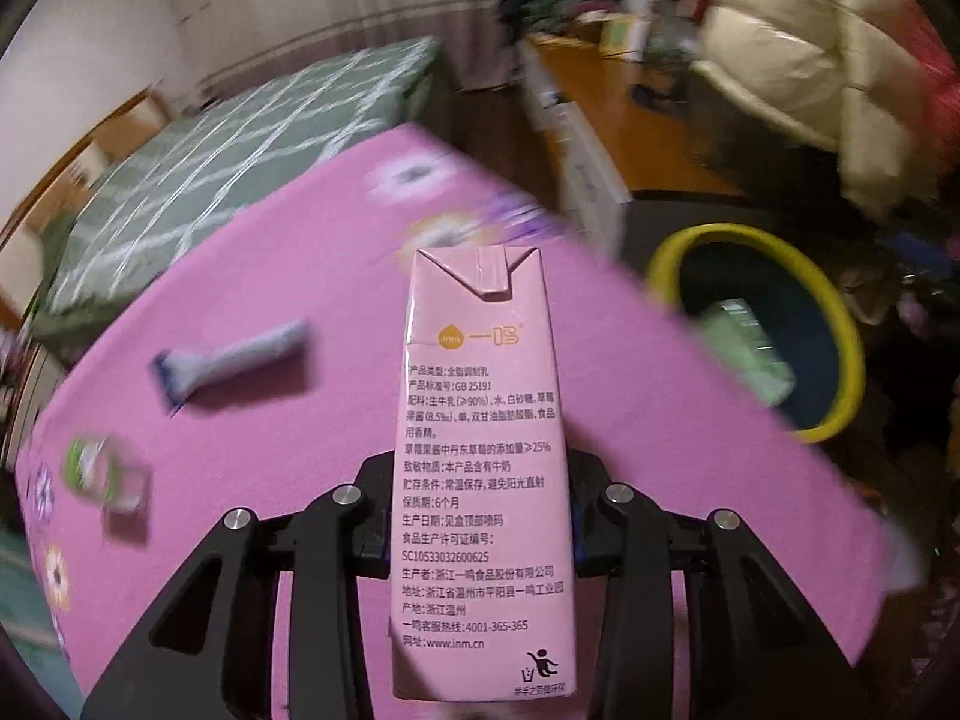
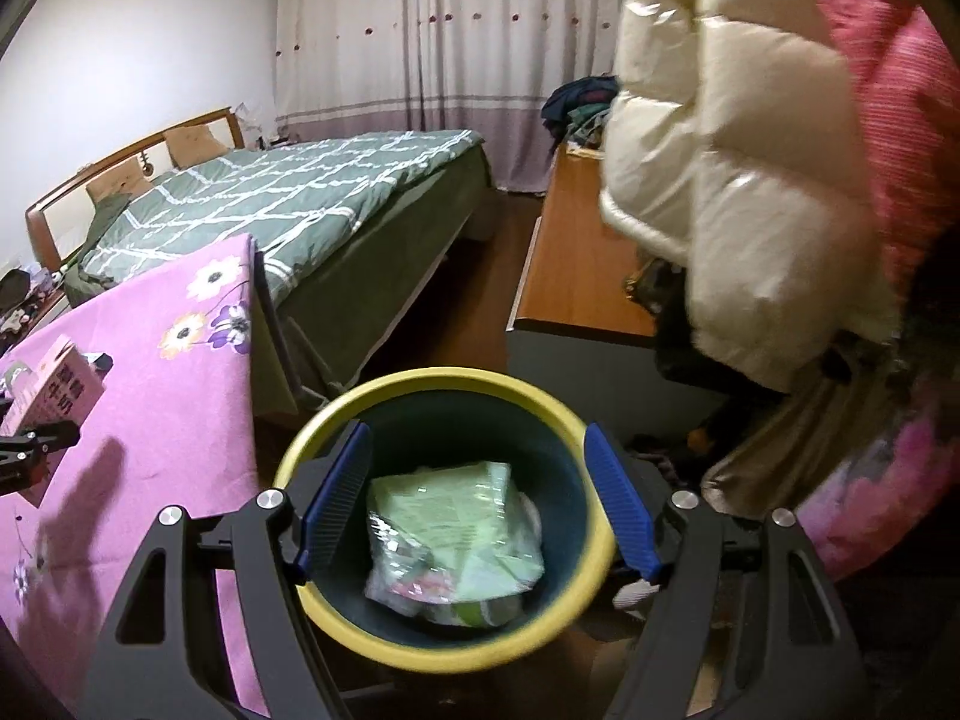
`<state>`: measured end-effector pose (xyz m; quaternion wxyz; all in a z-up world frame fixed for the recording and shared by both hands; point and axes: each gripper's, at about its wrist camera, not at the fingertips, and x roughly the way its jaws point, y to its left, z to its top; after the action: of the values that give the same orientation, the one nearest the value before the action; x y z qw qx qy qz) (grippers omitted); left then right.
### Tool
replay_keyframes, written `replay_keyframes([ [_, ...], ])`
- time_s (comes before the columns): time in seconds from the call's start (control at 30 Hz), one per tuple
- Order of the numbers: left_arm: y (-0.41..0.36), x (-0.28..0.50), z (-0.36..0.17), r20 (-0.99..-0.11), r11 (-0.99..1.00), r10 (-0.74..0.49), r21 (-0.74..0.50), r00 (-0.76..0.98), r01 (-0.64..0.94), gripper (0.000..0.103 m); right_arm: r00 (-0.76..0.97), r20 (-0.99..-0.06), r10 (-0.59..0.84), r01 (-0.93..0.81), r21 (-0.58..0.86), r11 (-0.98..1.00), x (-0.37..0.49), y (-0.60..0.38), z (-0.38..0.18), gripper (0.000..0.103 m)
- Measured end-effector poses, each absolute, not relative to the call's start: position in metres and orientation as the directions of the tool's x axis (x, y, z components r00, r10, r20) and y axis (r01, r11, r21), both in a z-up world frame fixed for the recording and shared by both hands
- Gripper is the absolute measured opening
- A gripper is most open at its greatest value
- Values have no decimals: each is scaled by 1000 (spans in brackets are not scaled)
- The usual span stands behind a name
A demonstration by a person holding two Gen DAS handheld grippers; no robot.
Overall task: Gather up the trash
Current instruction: 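Grasp the pink carton with the left tool and drop it into the bin, then move the right tool to the table and grasp the blue-capped white tube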
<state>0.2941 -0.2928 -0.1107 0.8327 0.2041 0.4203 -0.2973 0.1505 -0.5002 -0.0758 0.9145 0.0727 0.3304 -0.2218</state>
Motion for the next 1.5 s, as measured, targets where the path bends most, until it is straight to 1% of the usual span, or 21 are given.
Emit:
replay_keyframes([
  [0.07, -327, 279, -103, -817, 692, -372, 73, 441, 718, 38, 679, -632, -373, 473, -11, 881, 133, -508, -72, 70],
  [0.23, -405, 253, -104, -821, 598, -430, 51, 375, 800, 38, 670, -634, -387, 503, 4, 864, 99, -527, -69, 70],
  [0.37, -457, 242, -114, -841, 555, -432, 35, 324, 831, 38, 665, -632, -398, 529, 22, 848, 75, -540, -70, 70],
  [0.57, -508, 243, -138, -863, 535, -408, 37, 297, 844, 39, 664, -636, -393, 537, 39, 843, 59, -550, -73, 70],
  [0.6, -514, 245, -141, -866, 537, -406, 34, 293, 843, 46, 663, -637, -394, 539, 42, 841, 58, -552, -74, 70],
  [0.63, -520, 246, -144, -865, 542, -405, 33, 296, 839, 58, 663, -637, -393, 541, 45, 840, 56, -553, -75, 70],
  [0.67, -522, 248, -144, -858, 556, -408, 38, 312, 830, 78, 663, -637, -392, 542, 48, 839, 55, -553, -74, 70],
  [0.7, -520, 249, -143, -844, 564, -422, 42, 332, 824, 80, 664, -638, -391, 543, 51, 838, 55, -555, -75, 70],
  [0.77, -518, 250, -138, -833, 572, -431, 45, 347, 819, 80, 664, -638, -391, 544, 52, 837, 57, -555, -74, 70],
  [0.87, -497, 253, -122, -806, 598, -471, 8, 359, 802, 80, 668, -637, -385, 538, 55, 841, 59, -552, -74, 70],
  [1.03, -418, 256, -81, -709, 674, -541, -44, 452, 737, 81, 680, -636, -364, 512, 57, 857, 69, -541, -74, 71],
  [1.1, -381, 258, -68, -668, 714, -546, -56, 505, 698, 87, 685, -637, -355, 498, 53, 866, 74, -536, -73, 71],
  [1.13, -362, 258, -62, -646, 734, -545, -60, 535, 676, 88, 688, -637, -348, 488, 51, 871, 77, -532, -73, 71],
  [1.17, -335, 258, -55, -615, 767, -532, -59, 582, 639, 90, 691, -637, -342, 480, 50, 876, 80, -529, -72, 72],
  [1.23, -297, 255, -47, -580, 807, -507, -59, 637, 588, 91, 699, -637, -324, 454, 45, 890, 90, -518, -71, 72],
  [1.33, -231, 254, -39, -534, 878, -428, -53, 729, 476, 92, 717, -640, -277, 397, 48, 916, 109, -500, -69, 72],
  [1.43, -163, 253, -38, -496, 934, -333, -60, 802, 351, 93, 733, -649, -201, 320, 69, 945, 133, -476, -67, 72],
  [1.5, -117, 255, -42, -484, 967, -242, -51, 841, 249, 94, 742, -653, -150, 260, 74, 963, 151, -456, -66, 72],
])
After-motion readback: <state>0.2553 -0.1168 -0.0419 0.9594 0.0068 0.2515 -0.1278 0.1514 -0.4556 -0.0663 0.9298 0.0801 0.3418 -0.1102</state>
